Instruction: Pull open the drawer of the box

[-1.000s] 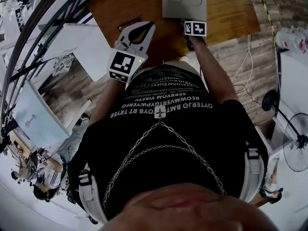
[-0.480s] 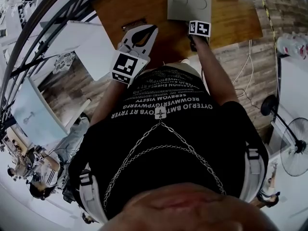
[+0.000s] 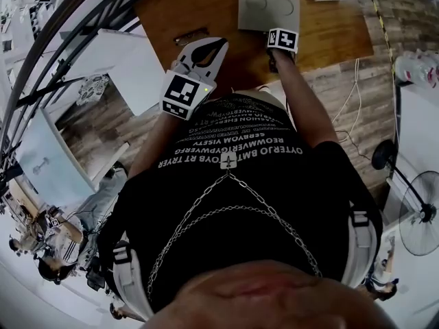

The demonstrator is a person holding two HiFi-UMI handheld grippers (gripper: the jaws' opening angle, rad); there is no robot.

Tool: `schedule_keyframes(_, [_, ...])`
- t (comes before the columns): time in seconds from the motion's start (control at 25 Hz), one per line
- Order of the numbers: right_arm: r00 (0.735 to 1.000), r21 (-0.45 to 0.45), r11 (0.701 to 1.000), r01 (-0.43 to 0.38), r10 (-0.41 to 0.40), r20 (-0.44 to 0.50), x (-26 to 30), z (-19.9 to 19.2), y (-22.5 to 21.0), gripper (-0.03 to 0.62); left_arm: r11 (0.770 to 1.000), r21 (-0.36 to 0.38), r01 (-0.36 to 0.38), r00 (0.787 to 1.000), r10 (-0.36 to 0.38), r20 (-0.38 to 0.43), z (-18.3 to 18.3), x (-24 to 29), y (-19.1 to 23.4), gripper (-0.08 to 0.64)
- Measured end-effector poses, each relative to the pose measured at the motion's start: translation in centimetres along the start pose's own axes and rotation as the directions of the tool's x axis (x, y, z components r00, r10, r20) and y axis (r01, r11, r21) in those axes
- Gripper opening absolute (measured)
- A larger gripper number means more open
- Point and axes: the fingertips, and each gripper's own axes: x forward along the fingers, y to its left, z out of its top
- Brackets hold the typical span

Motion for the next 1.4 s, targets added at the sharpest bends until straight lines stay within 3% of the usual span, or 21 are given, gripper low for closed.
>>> schedule_keyframes(0.32, [0.998, 0.035, 0.997, -0.065, 0.066, -0.023, 0.1, -0.5, -0.4, 0.100, 0.999, 0.013, -0.039, 0.999, 0.038, 0.013, 0.8, -0.9, -1.5, 0.005])
schedule_keyframes(0.48, [0.999, -0.014, 0.999, -0.040, 0.040, -0.002, -0.4, -0.5, -0.6, 0.020, 0.999, 0.022, -0.048, 0.999, 0.048, 0.014, 0.9, -1.3, -2.6, 0.005])
schedule_keyframes(0.6, [1.000, -0.027, 0.999, -0.027, 0.027, 0.004, -0.6, -0.5, -0.4, 0.022, 0.998, 0.022, -0.055, 0.998, 0.055, 0.009, 0.7, -1.9, -3.2, 0.005])
schedule_keyframes(0.64, [0.999, -0.013, 0.999, -0.039, 0.039, 0.001, -0.6, -0.6, -0.3, 0.035, 0.998, 0.023, -0.057, 0.998, 0.057, 0.007, 0.6, -2.2, -3.3, 0.005])
schedule_keyframes(0.68, [0.998, 0.005, 0.998, -0.060, 0.060, -0.005, -0.5, -0.8, 0.0, 0.109, 0.998, 0.024, -0.059, 0.998, 0.059, 0.006, 0.6, -2.4, -3.4, 0.005])
schedule_keyframes(0.72, [0.996, 0.026, 0.996, -0.083, 0.084, -0.010, -0.3, -1.0, 0.3, 0.238, 0.998, 0.024, -0.061, 0.998, 0.061, 0.006, 0.5, -2.6, -3.5, 0.005])
schedule_keyframes(0.76, [0.995, 0.046, 0.994, -0.101, 0.102, -0.015, -0.2, -1.2, 0.5, 0.272, 0.998, 0.024, -0.063, 0.998, 0.063, 0.007, 0.5, -2.8, -3.6, 0.005])
schedule_keyframes(0.88, [0.995, 0.060, 0.993, -0.101, 0.102, -0.022, 0.3, -1.4, 0.9, 0.269, 0.997, 0.023, -0.068, 0.998, 0.068, 0.001, 0.2, -3.4, -3.7, 0.005])
schedule_keyframes(0.96, [0.997, 0.050, 0.997, -0.067, 0.068, -0.032, 0.6, -1.1, 0.7, 0.219, 0.997, 0.023, -0.068, 0.998, 0.068, -0.003, 0.1, -3.6, -3.6, 0.005])
schedule_keyframes(1.12, [0.997, 0.046, 0.996, -0.070, 0.072, -0.025, 0.6, -1.0, 0.5, 0.214, 0.997, 0.022, -0.069, 0.998, 0.070, -0.010, -0.6, -3.9, -3.5, 0.005])
schedule_keyframes(1.2, [0.996, 0.046, 0.995, -0.083, 0.084, -0.013, 0.6, -1.1, 0.9, 0.158, 0.997, 0.020, -0.068, 0.998, 0.068, -0.014, -1.0, -4.0, -3.2, 0.005])
schedule_keyframes(1.4, [0.997, 0.040, 0.996, -0.078, 0.078, 0.000, 0.4, -1.3, 1.1, 0.156, 0.998, 0.028, -0.050, 0.999, 0.050, -0.003, -0.7, -4.2, -3.6, 0.005])
